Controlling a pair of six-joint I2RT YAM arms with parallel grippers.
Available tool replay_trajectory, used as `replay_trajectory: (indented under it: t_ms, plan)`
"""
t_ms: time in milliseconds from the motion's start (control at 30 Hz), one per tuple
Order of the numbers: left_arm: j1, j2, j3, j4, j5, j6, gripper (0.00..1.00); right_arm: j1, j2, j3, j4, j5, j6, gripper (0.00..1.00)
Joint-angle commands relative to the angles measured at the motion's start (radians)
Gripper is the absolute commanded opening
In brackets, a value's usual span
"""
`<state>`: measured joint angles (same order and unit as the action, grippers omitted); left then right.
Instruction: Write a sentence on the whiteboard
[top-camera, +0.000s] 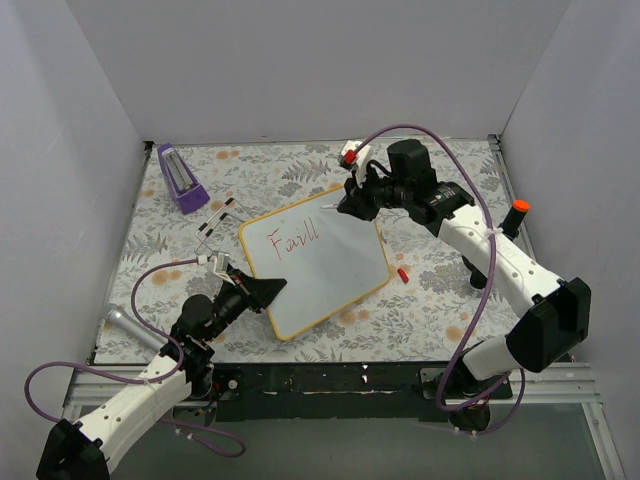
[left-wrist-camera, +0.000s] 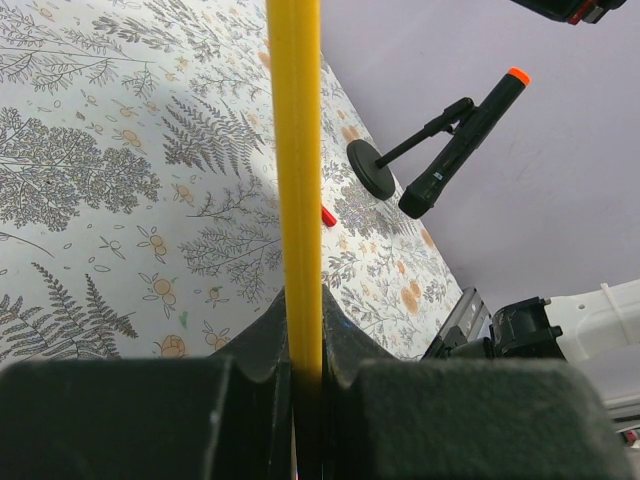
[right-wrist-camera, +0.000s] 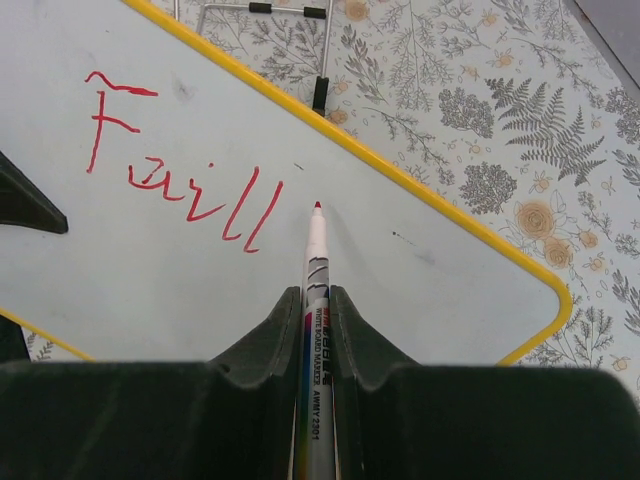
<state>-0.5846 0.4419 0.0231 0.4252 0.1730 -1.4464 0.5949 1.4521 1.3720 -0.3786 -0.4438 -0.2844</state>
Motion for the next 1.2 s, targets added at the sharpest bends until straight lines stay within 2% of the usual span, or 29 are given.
replay_trajectory:
  t_ms: [0, 367, 1167]
  plan:
    - [-0.003, -0.031, 0.015, 0.130, 0.014, 0.011, 0.00, -0.012, -0.050, 0.006, 0.020, -0.061, 0.004, 0.01]
    - [-0.003, -0.043, 0.018, 0.113, 0.016, 0.015, 0.00, -0.046, -0.147, -0.102, 0.027, -0.131, -0.013, 0.01]
    - [-0.003, -0.046, 0.021, 0.110, 0.017, 0.014, 0.00, -0.092, -0.160, -0.143, 0.044, -0.177, -0.006, 0.01]
